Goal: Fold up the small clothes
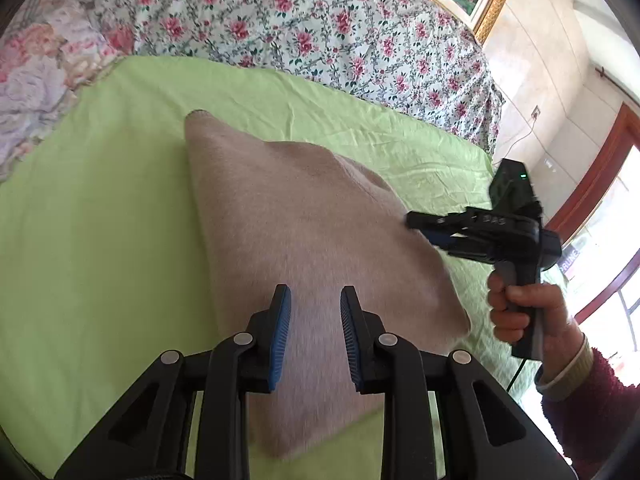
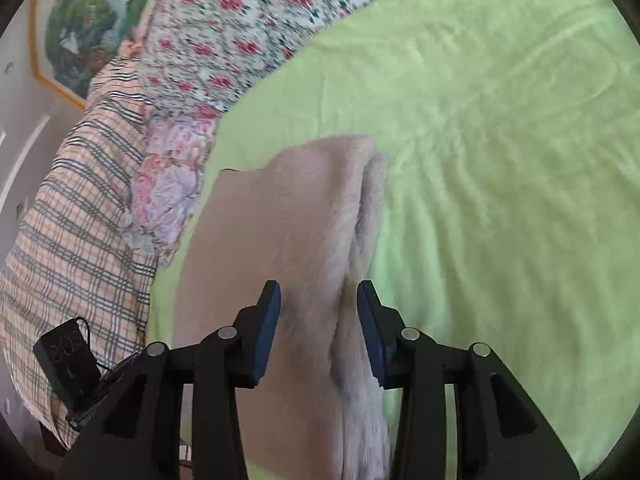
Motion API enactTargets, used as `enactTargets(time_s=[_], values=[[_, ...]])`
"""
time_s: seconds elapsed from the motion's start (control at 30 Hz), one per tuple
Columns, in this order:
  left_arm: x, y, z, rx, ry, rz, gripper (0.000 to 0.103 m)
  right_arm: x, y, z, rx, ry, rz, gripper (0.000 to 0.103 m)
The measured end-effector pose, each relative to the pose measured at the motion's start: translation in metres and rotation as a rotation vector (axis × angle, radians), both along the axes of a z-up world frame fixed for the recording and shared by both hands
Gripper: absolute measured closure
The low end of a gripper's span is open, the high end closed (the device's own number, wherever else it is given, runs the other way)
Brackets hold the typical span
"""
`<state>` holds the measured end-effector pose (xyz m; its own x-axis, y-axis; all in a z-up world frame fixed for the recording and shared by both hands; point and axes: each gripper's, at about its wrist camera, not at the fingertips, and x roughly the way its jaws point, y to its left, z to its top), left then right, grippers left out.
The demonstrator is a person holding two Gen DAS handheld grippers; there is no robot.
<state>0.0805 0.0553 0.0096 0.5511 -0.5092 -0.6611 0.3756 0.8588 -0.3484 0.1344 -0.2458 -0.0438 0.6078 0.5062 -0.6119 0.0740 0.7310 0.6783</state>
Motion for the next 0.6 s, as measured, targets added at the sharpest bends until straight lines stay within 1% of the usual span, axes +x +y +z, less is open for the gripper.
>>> enactTargets(time_s=[0.03, 0.07, 0.1, 0.13, 0.17, 0.2, 0.27, 0.33, 0.43, 0.5, 0.6], values=[[0.010, -0.004, -0.002, 0.008, 0.009, -0.002, 0.079, 0.004, 0.000, 0.001, -0.010, -0.002, -0.004, 0.068], [0.018, -0.006, -0.004, 0.016, 0.013, -0.003, 0.079, 0.006, -0.001, 0.007, -0.024, -0.025, -0.016, 0.087], [0.024, -0.008, -0.006, 0.026, 0.017, -0.002, 0.079, 0.007, -0.005, 0.014, -0.029, -0.053, -0.021, 0.092], [0.030, -0.010, -0.010, 0.040, 0.033, 0.001, 0.080, 0.007, -0.006, 0.019, -0.060, -0.070, -0.038, 0.093], [0.037, -0.011, -0.017, 0.053, 0.055, 0.007, 0.088, 0.008, -0.006, 0.019, -0.101, -0.064, -0.046, 0.096], [0.041, -0.011, -0.023, 0.051, 0.072, 0.007, 0.091, 0.013, -0.004, 0.011, -0.133, -0.034, -0.036, 0.096], [0.041, -0.010, -0.031, 0.029, 0.076, 0.005, 0.092, 0.017, 0.000, -0.003, -0.158, 0.002, -0.021, 0.096], [0.040, -0.014, -0.030, 0.042, 0.063, 0.006, 0.092, 0.017, 0.001, -0.006, -0.177, -0.006, -0.024, 0.096], [0.037, -0.014, -0.026, 0.042, 0.060, 0.020, 0.091, 0.009, -0.005, 0.008, -0.166, -0.031, -0.057, 0.095], [0.031, -0.011, -0.021, 0.036, 0.058, 0.023, 0.089, -0.004, -0.003, 0.027, -0.225, -0.061, -0.077, 0.094], [0.013, -0.005, -0.011, 0.051, 0.032, 0.022, 0.086, -0.023, 0.007, 0.047, -0.219, -0.129, -0.039, 0.094]])
